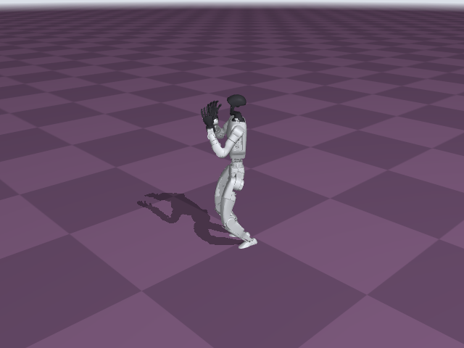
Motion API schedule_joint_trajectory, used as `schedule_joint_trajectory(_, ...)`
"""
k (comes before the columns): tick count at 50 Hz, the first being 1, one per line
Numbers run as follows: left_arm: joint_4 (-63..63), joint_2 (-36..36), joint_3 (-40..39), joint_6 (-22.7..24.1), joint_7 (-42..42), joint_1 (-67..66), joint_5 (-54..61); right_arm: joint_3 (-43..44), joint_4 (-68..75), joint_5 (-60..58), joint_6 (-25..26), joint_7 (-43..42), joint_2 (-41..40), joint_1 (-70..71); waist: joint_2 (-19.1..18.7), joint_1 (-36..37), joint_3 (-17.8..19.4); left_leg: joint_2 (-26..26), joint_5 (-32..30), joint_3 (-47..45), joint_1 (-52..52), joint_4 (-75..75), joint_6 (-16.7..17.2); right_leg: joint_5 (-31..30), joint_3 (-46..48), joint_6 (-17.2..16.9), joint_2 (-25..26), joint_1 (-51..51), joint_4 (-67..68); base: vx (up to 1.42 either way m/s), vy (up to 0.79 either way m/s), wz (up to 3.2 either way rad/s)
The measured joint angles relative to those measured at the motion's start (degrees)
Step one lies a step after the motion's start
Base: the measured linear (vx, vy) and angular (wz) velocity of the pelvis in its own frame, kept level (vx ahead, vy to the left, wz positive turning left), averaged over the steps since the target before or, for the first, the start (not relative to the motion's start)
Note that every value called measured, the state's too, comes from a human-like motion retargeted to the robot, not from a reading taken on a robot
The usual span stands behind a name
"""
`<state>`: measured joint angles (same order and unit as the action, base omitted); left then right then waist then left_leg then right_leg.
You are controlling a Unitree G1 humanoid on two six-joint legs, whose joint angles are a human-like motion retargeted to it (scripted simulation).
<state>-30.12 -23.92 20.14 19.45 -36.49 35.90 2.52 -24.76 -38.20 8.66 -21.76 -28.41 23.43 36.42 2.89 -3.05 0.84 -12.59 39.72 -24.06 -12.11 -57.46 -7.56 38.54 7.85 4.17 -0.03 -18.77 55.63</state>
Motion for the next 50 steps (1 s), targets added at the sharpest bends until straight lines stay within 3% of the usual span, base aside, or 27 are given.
schedule_joint_trajectory(4,-0.44,0.38,-1.2,0.66,-0.19,-0.71,1.82,-0.7,0.44,3.08,-0.83,-0.77,-0.41,1.11,-2.13,2.5,1.66,-5.41,0.03,2.0,-3.56,-7.62,0.2,-0.11,2.83,1.37,3.19,2.77,-3.38,0.04,-0.11,0.28)
schedule_joint_trajectory(7,-0.33,0.68,-2.43,1.17,-0.81,-2.32,3.42,-1.16,0.82,5.73,-1.91,-1.08,-1.02,0.94,-4.04,4.22,1.89,-6.54,1.48,4.02,-5.42,-8.04,0.87,-1.38,3.97,1.85,5.41,4.47,-6.97,0.05,-0.05,0.07)
schedule_joint_trajectory(22,2.11,0.88,-1.84,2.79,0.93,-7.71,10.81,-3.51,5.15,12.09,-3.88,0.33,-1.34,-2.62,-3.65,4.45,1.09,1.75,0.99,4.33,-1.11,5.08,-0.67,-1.38,4.22,0.06,1.15,5.36,-6.29,0.02,0.0,0.06)
schedule_joint_trajectory(40,1.47,2.28,-0.11,3.1,5.53,-11.01,18.3,-3.19,5.97,16.09,-3.94,2.35,2.71,-5.2,-4.22,3.08,3.49,2.65,1.34,8.05,-3.39,-0.07,-0.59,-0.91,3.6,2.08,1.2,3.67,-1.09,0.0,0.0,0.0)
schedule_joint_trajectory(50,4.0,4.41,0.68,2.78,9.89,-12.08,26.23,-5.3,7.45,18.74,-1.86,7.09,1.96,-6.18,-2.17,0.78,3.89,5.08,3.1,5.29,-4.02,1.36,-3.54,-0.53,0.59,0.84,-0.69,-1.7,5.35,-0.04,0.04,-0.07)
